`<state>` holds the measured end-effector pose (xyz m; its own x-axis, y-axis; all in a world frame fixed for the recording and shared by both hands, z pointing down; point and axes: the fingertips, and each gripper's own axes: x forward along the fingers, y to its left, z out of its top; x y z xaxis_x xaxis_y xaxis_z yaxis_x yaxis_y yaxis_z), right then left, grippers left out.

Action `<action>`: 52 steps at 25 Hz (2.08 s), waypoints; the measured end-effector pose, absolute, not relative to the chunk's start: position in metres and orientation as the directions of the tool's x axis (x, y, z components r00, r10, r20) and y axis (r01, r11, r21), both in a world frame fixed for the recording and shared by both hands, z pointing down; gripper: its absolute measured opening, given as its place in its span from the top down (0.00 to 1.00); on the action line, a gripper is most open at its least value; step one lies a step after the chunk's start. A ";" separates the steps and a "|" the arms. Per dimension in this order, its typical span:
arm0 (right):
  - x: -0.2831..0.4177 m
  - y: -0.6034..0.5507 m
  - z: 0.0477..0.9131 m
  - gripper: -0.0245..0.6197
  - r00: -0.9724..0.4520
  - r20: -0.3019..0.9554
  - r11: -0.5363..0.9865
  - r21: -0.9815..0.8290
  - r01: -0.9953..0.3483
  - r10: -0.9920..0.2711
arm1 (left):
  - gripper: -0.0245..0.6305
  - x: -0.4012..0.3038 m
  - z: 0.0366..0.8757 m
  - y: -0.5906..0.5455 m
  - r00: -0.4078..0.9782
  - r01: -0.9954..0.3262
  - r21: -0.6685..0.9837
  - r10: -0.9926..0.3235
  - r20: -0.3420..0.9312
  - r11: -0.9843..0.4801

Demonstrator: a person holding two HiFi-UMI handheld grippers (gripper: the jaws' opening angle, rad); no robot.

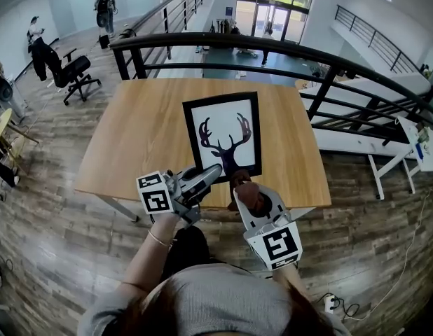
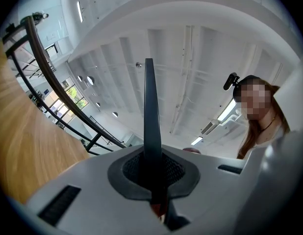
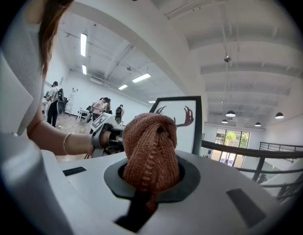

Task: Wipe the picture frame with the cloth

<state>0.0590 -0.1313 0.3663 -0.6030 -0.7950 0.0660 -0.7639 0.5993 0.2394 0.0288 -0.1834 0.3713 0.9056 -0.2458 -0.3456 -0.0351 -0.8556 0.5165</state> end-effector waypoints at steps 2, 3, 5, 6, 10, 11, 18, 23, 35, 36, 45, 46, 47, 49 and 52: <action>0.063 -0.132 0.335 0.89 -0.605 -0.029 0.578 0.260 -0.773 -0.796 | 0.94 0.028 0.371 -0.183 0.910 -0.038 0.516 -0.243 -0.337 -0.856; 0.065 -0.133 0.320 0.89 -0.597 -0.067 0.564 0.260 -0.784 -0.799 | 0.94 0.027 0.371 -0.182 0.911 -0.040 0.516 -0.243 -0.333 -0.856; 0.075 -0.134 0.297 0.89 -0.579 -0.106 0.537 0.268 -0.800 -0.809 | 0.94 0.027 0.371 -0.182 0.912 -0.043 0.515 -0.244 -0.329 -0.856; 0.081 -0.136 0.289 0.89 -0.573 -0.112 0.525 0.287 -0.801 -0.812 | 0.94 0.028 0.370 -0.182 0.912 -0.044 0.515 -0.244 -0.329 -0.856; 0.089 -0.147 0.252 0.89 -0.552 -0.195 0.476 0.328 -0.816 -0.811 | 0.94 0.028 0.372 -0.181 0.917 -0.041 0.514 -0.236 -0.321 -0.857; 0.089 -0.150 0.244 0.89 -0.545 -0.216 0.464 0.333 -0.821 -0.810 | 0.94 0.027 0.372 -0.180 0.919 -0.040 0.512 -0.233 -0.318 -0.858; 0.083 -0.166 0.212 0.89 -0.488 -0.305 0.354 0.401 -0.845 -0.818 | 0.94 0.030 0.377 -0.164 0.932 -0.029 0.500 -0.203 -0.299 -0.865; 0.084 -0.200 0.222 0.89 -0.434 -0.284 0.309 0.394 -0.866 -0.855 | 0.94 0.029 0.378 -0.158 0.950 -0.035 0.447 -0.169 -0.264 -0.894; 0.097 -0.224 0.250 0.89 -0.466 -0.192 0.378 0.365 -0.851 -0.864 | 0.94 0.027 0.363 -0.175 0.911 -0.049 0.491 -0.240 -0.334 -0.870; 0.098 -0.223 0.254 0.89 -0.468 -0.184 0.383 0.363 -0.850 -0.864 | 0.94 0.027 0.364 -0.175 0.912 -0.052 0.493 -0.242 -0.331 -0.869; 0.099 -0.210 0.289 0.89 -0.469 -0.134 0.405 0.338 -0.850 -0.873 | 0.94 0.025 0.375 -0.176 0.913 -0.021 0.507 -0.224 -0.342 -0.862; 0.099 -0.209 0.291 0.89 -0.469 -0.127 0.408 0.334 -0.850 -0.874 | 0.94 0.025 0.375 -0.177 0.913 -0.018 0.509 -0.222 -0.342 -0.861; 0.100 -0.208 0.294 0.89 -0.470 -0.121 0.411 0.328 -0.851 -0.874 | 0.94 0.026 0.375 -0.178 0.914 -0.016 0.509 -0.219 -0.342 -0.861; 0.102 -0.207 0.298 0.89 -0.472 -0.110 0.419 0.317 -0.851 -0.875 | 0.94 0.027 0.375 -0.179 0.915 -0.014 0.508 -0.216 -0.341 -0.861; 0.102 -0.202 0.308 0.89 -0.483 -0.084 0.434 0.325 -0.840 -0.871 | 0.94 0.026 0.375 -0.181 0.912 -0.009 0.513 -0.218 -0.348 -0.858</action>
